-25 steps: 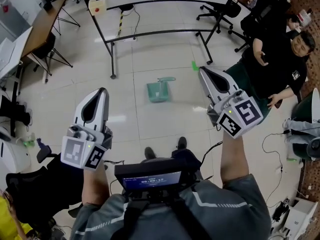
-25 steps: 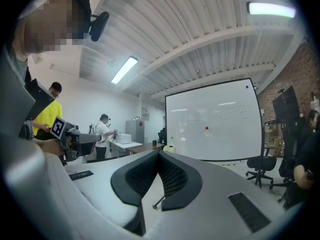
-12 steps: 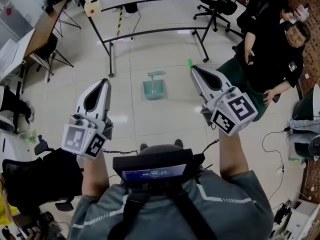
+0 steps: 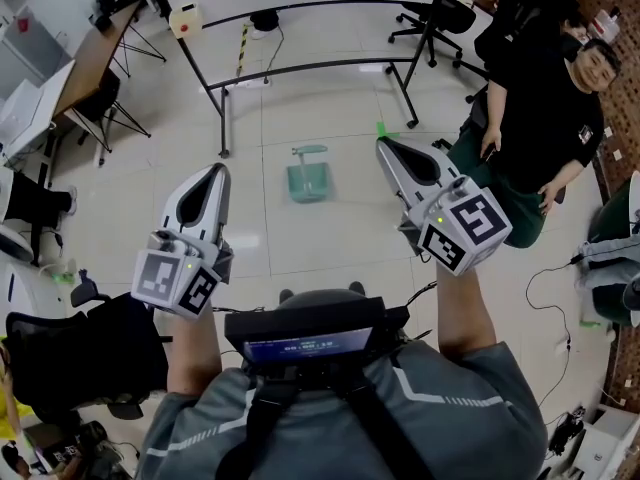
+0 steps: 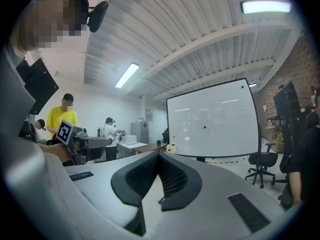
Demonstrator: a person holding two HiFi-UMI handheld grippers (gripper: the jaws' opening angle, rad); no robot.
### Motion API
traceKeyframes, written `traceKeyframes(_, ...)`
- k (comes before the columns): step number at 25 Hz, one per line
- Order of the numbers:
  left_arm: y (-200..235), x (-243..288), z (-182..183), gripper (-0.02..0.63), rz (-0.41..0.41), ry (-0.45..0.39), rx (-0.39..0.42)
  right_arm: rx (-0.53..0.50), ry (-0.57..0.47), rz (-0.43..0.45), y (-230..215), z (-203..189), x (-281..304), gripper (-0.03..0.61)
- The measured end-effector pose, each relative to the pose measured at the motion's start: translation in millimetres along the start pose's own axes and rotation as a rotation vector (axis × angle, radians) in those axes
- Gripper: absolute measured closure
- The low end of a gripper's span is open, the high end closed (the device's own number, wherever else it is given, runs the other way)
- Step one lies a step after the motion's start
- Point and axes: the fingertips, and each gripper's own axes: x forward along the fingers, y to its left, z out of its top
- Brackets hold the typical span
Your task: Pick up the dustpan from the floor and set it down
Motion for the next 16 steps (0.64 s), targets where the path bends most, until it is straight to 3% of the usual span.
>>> traceKeyframes(16, -15, -10, 14, 0.581, 0.000, -0.008, 0.017, -0.016, -0.005, -0.010, 5, 10, -17, 0.565)
